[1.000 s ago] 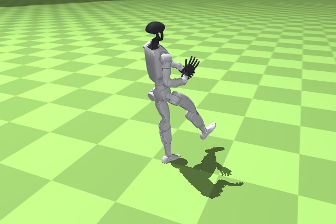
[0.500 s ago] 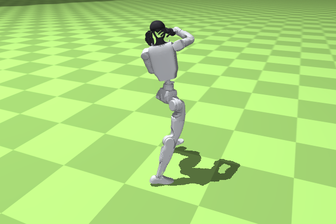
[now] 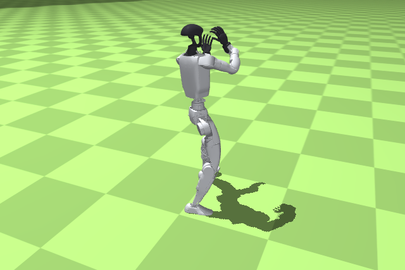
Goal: Kungfu
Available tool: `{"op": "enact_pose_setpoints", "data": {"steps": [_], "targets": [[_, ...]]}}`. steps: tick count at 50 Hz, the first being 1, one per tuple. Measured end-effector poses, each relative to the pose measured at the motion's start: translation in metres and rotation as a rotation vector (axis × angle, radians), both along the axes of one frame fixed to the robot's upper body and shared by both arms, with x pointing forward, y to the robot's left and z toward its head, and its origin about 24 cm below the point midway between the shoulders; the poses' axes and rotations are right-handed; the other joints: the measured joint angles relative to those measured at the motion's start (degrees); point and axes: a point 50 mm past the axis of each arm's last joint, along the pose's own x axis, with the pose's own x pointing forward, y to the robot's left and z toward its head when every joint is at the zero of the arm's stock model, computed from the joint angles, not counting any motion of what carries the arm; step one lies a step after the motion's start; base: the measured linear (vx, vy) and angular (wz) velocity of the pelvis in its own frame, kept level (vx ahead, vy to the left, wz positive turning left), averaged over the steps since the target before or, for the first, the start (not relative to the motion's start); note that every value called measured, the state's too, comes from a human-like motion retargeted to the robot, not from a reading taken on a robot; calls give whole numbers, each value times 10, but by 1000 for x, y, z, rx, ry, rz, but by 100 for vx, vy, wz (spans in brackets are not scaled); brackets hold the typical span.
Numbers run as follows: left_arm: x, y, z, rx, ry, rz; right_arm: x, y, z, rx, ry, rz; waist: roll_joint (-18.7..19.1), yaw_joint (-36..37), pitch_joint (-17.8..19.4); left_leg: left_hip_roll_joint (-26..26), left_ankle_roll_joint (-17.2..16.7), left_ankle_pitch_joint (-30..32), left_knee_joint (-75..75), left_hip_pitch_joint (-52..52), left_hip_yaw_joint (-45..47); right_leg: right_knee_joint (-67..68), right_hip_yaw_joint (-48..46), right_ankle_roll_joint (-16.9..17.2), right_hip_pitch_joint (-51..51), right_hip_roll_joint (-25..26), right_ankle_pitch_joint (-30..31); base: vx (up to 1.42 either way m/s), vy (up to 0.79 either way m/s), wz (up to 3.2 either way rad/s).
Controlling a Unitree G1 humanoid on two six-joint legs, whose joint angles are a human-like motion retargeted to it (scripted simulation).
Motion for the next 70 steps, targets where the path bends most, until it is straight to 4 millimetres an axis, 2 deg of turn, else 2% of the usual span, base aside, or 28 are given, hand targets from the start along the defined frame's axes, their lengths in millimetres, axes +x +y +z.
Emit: {"op": "enact_pose_setpoints", "data": {"steps": [2, 6, 10, 12, 14, 16, 18, 22, 25, 27, 28, 30, 32, 35, 37, 39, 42, 45, 48, 50, 52, 53, 56, 57, 60, 63, 66, 70], "targets": [[3, 21, -16, 49, 83, 93, 7, -11, -12, 34, 63, -30, 6, -25, -5, 15, -3, 17, -31, 27, 31, 5, -14, -27, -11, -1, -20, -66, -8, -125], [0, 55, -46, 314, 250, 216, 25, -40, -50, 17, 219, -195, 3, -101, -17, 15, 13, 86, -86, 61, 26, -27, 83, -13, -26, 51, -51, -57, -31, -65], [1, 52, -72, 620, 394, 136, 47, -76, -105, -66, 492, -400, -19, -153, -13, 33, 52, 195, -137, 103, 76, -59, 118, -39, -33, 70, -31, -56, -42, -95], [7, 35, -82, 757, 422, 40, 57, -103, -135, -129, 663, -510, -34, -172, -8, 24, 74, 179, -128, 117, 99, -85, 136, -51, -31, 73, -13, -57, -32, -87], [14, 10, -91, 887, 426, -76, 62, -136, -157, -194, 813, -615, -45, -194, -7, -7, 74, 119, -81, 109, 62, -109, 146, -64, -29, 79, 5, -42, -24, -68], [22, -23, -100, 1008, 407, -209, 62, -176, -178, -251, 964, -751, -51, -205, -10, -65, 74, 61, -21, 86, -5, -135, 158, -73, -29, 81, 25, -28, -16, -78], [26, -62, -109, 1133, 370, -359, 55, -221, -195, -313, 1089, -926, -56, -208, -18, -113, 78, 26, 20, 67, -3, -158, 165, -75, -32, 79, 43, -15, -16, -89], [17, -143, -125, 1366, 255, -661, 13, -318, -224, -320, 1315, -1390, -63, -189, -27, -189, 59, -3, 56, 33, 9, -192, 176, -82, -43, 93, 71, -8, -21, -100], [5, -180, -130, 1449, 179, -808, -25, -369, -254, -209, 1550, -1702, -58, -173, -15, -242, 1, -2, 32, 26, -46, -208, 178, -88, -44, 120, 85, -6, -24, -117], [-2, -194, -131, 1432, 143, -862, -48, -388, -274, -121, 1750, -1807, -61, -157, -3, -263, 26, 27, -4, 28, -79, -209, 200, -90, -47, 137, 90, 0, -25, -158], [-5, -199, -131, 1416, 131, -882, -59, -394, -284, -56, 1857, -1839, -68, -147, 3, -269, 86, 49, -19, 29, -86, -206, 219, -90, -49, 144, 91, 3, -26, -172], [-8, -205, -132, 1379, 123, -905, -78, -400, -304, 99, 2068, -1850, -83, -135, 11, -249, 136, 19, -38, 49, -59, -194, 249, -83, -59, 158, 91, 2, -29, -152], [-6, -200, -133, 1357, 122, -897, -89, -395, -323, 223, 2220, -1778, -93, -140, 19, -230, 131, 7, -48, 62, -56, -173, 258, -53, -75, 178, 107, -1, -38, -120], [0, -192, -130, 1360, 115, -881, -101, -387, -340, 323, 2334, -1638, -125, -153, 33, -201, 125, 1, -52, 59, -25, -130, 233, 57, -113, 180, 118, 4, -40, -58], [6, -189, -128, 1401, 114, -887, -109, -380, -352, 360, 2401, -1558, -131, -156, 36, -128, 96, -19, -18, 22, -27, -101, 94, 107, -155, 202, 93, -16, -90, -55], [10, -187, -130, 1431, 131, -905, -119, -372, -366, 339, 2493, -1499, -134, -125, 26, -94, 95, -22, -8, -6, -17, -27, 3, 107, -206, 188, 95, -12, -39, -180], [11, -184, -138, 1431, 166, -926, -134, -358, -387, 265, 2655, -1408, -125, -89, 13, -39, 102, -24, -17, -12, 9, 150, -33, 107, -282, 145, 96, -3, 0, -143], [11, -182, -143, 1379, 194, -920, -142, -346, -400, 162, 2756, -1311, -86, -130, 5, -23, 125, -34, -14, -31, -27, 339, -48, 107, -342, 45, 98, 8, 17, 76], [10, -179, -153, 1374, 238, -941, -149, -337, -409, 50, 2806, -1246, -58, -184, 6, -59, 174, -40, -16, -44, -61, 429, -17, 47, -381, -129, 159, 7, 5, 144], [9, -177, -159, 1395, 257, -956, -154, -332, -414, 4, 2841, -1241, -35, -204, 12, -71, 199, -42, -10, -56, -87, 396, 24, -38, -411, -236, 248, -6, -8, 83], [7, -173, -166, 1410, 276, -948, -157, -330, -418, -18, 2872, -1265, -8, -211, 25, -74, 213, -51, 5, -60, -119, 261, 75, -125, -424, -307, 335, -17, -2, 28], [6, -170, -169, 1414, 289, -935, -155, -330, -418, 27, -2860, 1275, 6, -212, 33, -71, 218, -57, 13, -62, -131, 170, 97, -156, -423, -331, 356, -24, -7, -19], [7, -155, -180, 1401, 361, -891, -136, -327, -417, 71, -2833, 1341, 46, -218, 53, -50, 226, -80, 29, -62, -156, -72, 168, -184, -414, -341, 383, -32, 0, -72], [7, -149, -184, 1389, 392, -879, -127, -325, -416, -81, 2817, -1375, 59, -221, 56, -40, 228, -86, 32, -64, -162, -128, 186, -183, -415, -335, 380, -35, 1, -108], [3, -134, -201, 1350, 494, -882, -109, -318, -414, -83, 2729, -1448, 77, -220, 53, -20, 238, -105, 49, -78, -163, -178, 173, -157, -442, -318, 321, -28, -14, -102], [4, -114, -214, 1338, 594, -892, -96, -303, -419, -83, 2671, -1441, 82, -245, 66, -11, 241, -123, 72, -91, -176, -18, 133, -158, -474, -315, 326, -22, -24, -4], [6, -90, -224, 1358, 690, -906, -92, -286, -426, -83, 2637, -1391, 70, -271, 74, -8, 236, -128, 74, -84, -170, 134, 124, -98, -475, -267, 348, -9, -21, 28], [1, -60, -239, 1381, 807, -904, -106, -268, -440, -111, 2676, -1317, 14, -256, 50, -19, 230, -134, 56, -50, -104, 306, 51, -17, -470, -216, 304, -2, -34, -42]]}}
